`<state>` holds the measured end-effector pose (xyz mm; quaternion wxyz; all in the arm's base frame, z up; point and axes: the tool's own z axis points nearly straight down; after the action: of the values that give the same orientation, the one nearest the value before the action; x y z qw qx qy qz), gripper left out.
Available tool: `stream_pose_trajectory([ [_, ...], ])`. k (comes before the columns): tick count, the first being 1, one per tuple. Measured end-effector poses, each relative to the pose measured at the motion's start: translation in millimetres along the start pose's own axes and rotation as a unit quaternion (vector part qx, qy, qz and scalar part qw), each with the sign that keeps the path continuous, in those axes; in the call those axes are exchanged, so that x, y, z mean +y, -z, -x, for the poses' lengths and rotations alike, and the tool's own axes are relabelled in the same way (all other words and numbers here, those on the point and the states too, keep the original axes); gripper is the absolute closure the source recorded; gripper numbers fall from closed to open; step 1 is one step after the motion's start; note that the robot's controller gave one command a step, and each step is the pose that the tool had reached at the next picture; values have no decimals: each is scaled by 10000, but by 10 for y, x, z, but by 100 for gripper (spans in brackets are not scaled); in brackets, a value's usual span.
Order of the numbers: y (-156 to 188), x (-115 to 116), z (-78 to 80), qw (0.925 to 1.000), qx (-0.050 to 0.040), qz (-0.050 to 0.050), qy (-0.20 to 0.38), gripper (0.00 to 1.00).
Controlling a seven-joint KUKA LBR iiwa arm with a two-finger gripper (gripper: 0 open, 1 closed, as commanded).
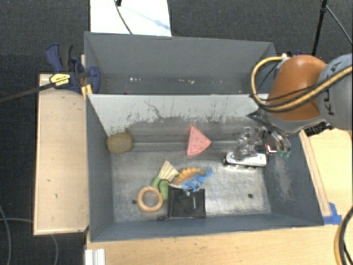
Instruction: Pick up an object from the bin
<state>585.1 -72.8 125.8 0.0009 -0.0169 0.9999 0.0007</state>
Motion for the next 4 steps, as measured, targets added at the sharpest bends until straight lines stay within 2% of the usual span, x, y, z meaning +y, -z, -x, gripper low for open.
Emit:
stream_pose_trajectory([
  [1,279,-44,-34,9998,-3,-7,193,100],
  [2,216,-43,10,9973,-16,-9,740,100],
  [3,71,-6,36,9999,2,-3,118,100],
  [4,150,0,-89,9991,11,-3,429,100],
])
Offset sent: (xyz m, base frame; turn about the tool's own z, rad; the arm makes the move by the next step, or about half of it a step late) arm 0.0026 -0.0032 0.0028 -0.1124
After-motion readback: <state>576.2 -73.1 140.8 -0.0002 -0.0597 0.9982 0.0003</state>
